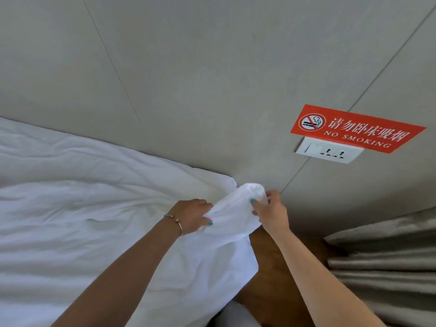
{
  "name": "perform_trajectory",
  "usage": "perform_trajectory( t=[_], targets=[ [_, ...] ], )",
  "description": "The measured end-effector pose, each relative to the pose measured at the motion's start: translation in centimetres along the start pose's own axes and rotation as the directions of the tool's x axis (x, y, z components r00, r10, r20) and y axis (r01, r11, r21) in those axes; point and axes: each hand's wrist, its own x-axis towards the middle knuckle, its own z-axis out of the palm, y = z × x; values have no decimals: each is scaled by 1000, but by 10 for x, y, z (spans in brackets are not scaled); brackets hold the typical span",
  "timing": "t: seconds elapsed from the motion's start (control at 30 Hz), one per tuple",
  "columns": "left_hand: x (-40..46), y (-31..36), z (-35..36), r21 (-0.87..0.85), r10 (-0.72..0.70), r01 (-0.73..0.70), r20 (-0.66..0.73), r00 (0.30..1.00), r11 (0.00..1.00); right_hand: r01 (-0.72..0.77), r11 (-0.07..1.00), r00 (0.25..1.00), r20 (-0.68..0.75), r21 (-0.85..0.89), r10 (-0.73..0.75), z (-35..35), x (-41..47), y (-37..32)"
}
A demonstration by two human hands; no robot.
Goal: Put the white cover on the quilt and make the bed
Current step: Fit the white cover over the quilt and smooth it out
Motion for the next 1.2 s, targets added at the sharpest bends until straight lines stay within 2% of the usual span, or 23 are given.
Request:
perform_trajectory(
  t=[0.03,0.07,0.17,0.23,0.3,0.37,0.43,0.47,0.53,0.6,0.63,0.67,0.7,0.77,0.8,0.87,0.9,0.97,1.0,1.03,1.1,1.17,1.2],
  targets=[
    [7,2,14,5,-19,18,39,999,1000,-87,995,995,51,54,84,14,0,12],
    [14,3,29,-29,-61,62,47,997,998,-179,984,980,86,20,177,29,-2,27],
    [36,3,65,-304,-231,236,54,972,923,-445,889,869,189,-111,458,71,-15,75],
    [57,-3,80,-354,-296,310,96,950,882,-537,843,790,345,-11,507,89,-21,96],
    [75,-9,88,-270,-231,288,224,947,919,-566,822,758,431,62,490,98,-21,105],
    [85,-13,91,-77,-74,111,376,924,991,-528,846,801,376,74,466,103,-20,111],
    [88,-22,92,131,46,-117,449,892,984,-488,868,855,253,96,453,105,-21,115],
    [88,-27,93,214,128,-230,407,905,949,-462,876,879,199,136,433,105,-24,118],
    [83,-37,102,302,391,-438,205,897,847,-395,891,918,104,224,382,106,-34,122],
    [72,-41,111,296,634,-597,-39,772,746,-313,916,947,5,252,322,106,-45,122],
    [66,-43,114,281,675,-632,-86,733,722,-277,927,954,-38,254,296,105,-49,121],
    [60,-43,118,269,670,-627,-111,734,731,-238,936,959,-86,259,268,104,-51,120],
    [58,-39,121,238,592,-557,-109,799,796,-203,942,958,-143,268,247,103,-53,118],
    [60,-26,121,140,287,-275,-76,955,951,-156,940,940,-248,303,235,100,-55,114],
    [62,-20,118,80,180,-175,-63,982,981,-144,931,927,-285,336,246,100,-57,111],
    [66,-9,113,-34,162,-165,-84,983,986,-188,878,886,-310,441,346,105,-63,112],
    [65,-3,108,-61,184,-193,-134,974,979,-263,816,855,-267,515,444,109,-70,114],
    [56,4,108,-148,189,-222,-204,960,964,-446,582,767,-45,680,640,120,-91,126],
    [48,5,107,-229,140,-188,-210,968,955,-518,460,739,107,721,665,126,-106,134],
    [39,3,112,-326,72,-135,-197,978,936,-569,396,738,234,721,633,132,-124,141],
    [21,2,111,-379,57,-112,-153,987,919,-573,417,784,324,706,530,142,-155,150],
    [7,-1,104,-248,139,-170,-137,981,954,-539,477,815,285,695,505,149,-175,154],
    [5,-3,99,-161,176,-192,-104,979,968,-531,544,824,245,650,511,149,-179,153]
  ],
)
